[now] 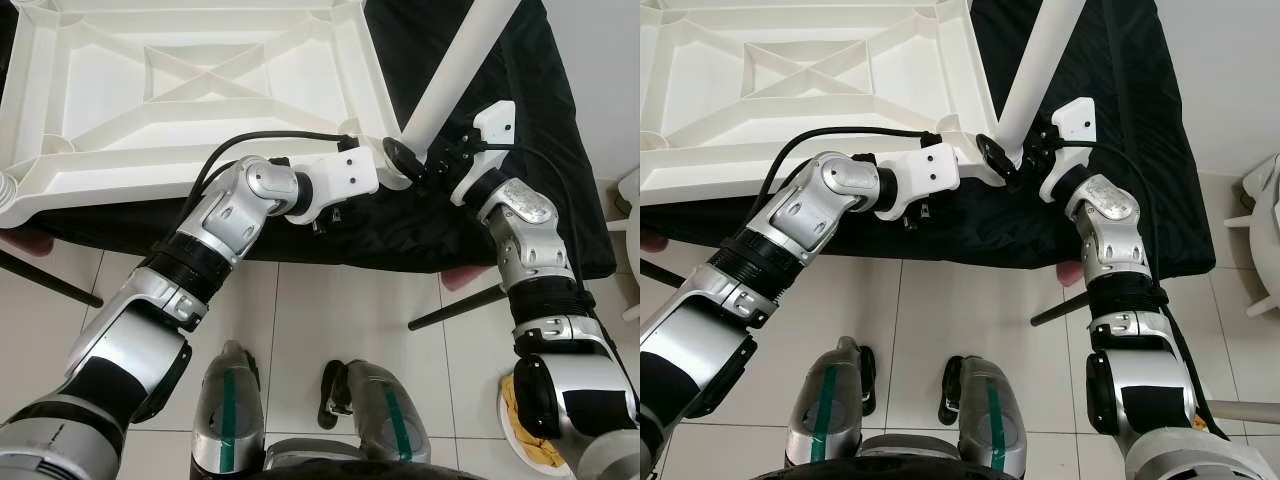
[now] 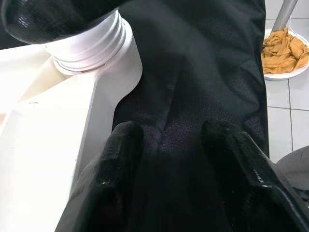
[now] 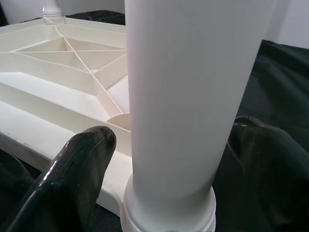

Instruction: Building children table

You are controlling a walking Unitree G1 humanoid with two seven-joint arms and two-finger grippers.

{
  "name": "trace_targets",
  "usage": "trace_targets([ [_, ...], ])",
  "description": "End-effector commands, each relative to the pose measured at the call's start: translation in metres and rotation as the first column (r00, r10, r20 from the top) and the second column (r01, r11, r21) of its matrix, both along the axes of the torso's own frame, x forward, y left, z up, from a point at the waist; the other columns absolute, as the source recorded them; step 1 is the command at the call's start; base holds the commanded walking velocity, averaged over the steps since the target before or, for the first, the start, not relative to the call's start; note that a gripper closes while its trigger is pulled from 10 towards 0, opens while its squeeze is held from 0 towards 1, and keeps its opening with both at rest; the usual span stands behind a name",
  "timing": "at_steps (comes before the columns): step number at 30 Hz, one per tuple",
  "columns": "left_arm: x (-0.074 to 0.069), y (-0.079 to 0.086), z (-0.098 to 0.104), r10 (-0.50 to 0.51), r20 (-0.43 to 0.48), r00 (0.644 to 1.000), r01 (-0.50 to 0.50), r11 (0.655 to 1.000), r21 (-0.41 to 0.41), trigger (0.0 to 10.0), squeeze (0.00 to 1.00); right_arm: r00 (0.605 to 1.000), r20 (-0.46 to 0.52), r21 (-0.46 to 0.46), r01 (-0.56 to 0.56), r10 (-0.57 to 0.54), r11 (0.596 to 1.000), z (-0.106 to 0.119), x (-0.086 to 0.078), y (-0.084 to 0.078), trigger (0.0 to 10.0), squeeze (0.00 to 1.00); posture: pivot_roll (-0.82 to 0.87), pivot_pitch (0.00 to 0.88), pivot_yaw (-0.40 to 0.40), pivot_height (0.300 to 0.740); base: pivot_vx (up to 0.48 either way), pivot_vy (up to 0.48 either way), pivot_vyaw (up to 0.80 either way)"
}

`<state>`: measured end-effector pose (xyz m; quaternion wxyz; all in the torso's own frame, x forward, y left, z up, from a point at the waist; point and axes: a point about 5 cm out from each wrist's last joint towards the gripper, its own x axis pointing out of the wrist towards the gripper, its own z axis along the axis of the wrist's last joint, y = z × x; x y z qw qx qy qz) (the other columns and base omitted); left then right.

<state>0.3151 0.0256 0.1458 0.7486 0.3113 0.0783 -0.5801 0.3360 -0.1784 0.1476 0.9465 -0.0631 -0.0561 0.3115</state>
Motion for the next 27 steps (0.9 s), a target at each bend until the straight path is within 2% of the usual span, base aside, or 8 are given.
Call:
trace_targets([
  [1,-0.0011,-0.0007,-0.0005,-0.022,-0.013,1.000,0.022,1.000,0.006,10.0,0.00,1.000,0.007,-0.003,0.013,-0.013,1.000,-0.0014,0.0015,-0.0029,10.0,0.00,0.02,0.039,-0.050,0.740,0.000,0.000,0.00],
  [5,-0.0007,-0.0009,0.0004,-0.024,-0.010,1.000,0.024,1.000,0.007,10.0,0.00,0.998,0.026,0.029,0.062,-0.063,0.998,0.0022,0.0067,-0.0029,10.0,0.00,0.02,0.038,-0.048,0.740,0.000,0.000,0.00],
  [13,-0.0008,-0.0011,0.0005,-0.027,-0.009,1.000,0.028,1.000,0.008,10.0,0.00,0.997,0.036,0.053,0.073,-0.075,0.996,0.0037,0.0098,-0.0013,10.0,0.00,0.03,0.039,-0.049,0.740,0.000,0.000,0.00],
  [14,-0.0008,-0.0004,0.0003,-0.025,-0.010,1.000,0.026,1.000,0.008,10.0,0.00,0.997,0.039,0.056,0.067,-0.069,0.996,0.0036,0.0101,-0.0014,5.7,0.00,0.03,0.039,-0.049,0.740,0.000,0.000,0.00],
  [17,-0.0008,-0.0002,0.0003,-0.025,-0.010,1.000,0.025,1.000,0.008,10.0,0.00,0.997,0.040,0.058,0.065,-0.068,0.996,0.0035,0.0103,-0.0014,5.7,0.00,0.03,0.039,-0.049,0.740,0.000,0.000,0.00],
  [18,-0.0008,-0.0001,0.0003,-0.024,-0.009,1.000,0.024,1.000,0.009,10.0,0.00,0.997,0.042,0.060,0.060,-0.062,0.996,0.0034,0.0103,-0.0015,0.0,0.00,0.03,0.040,-0.050,0.740,0.000,0.000,0.00],
  [27,-0.0013,0.0003,0.0001,-0.025,-0.008,1.000,0.025,1.000,0.009,10.0,0.00,0.999,0.042,0.068,0.021,-0.024,0.997,0.0013,0.0076,-0.0002,0.0,0.00,0.03,0.039,-0.049,0.740,0.000,0.000,0.00],
])
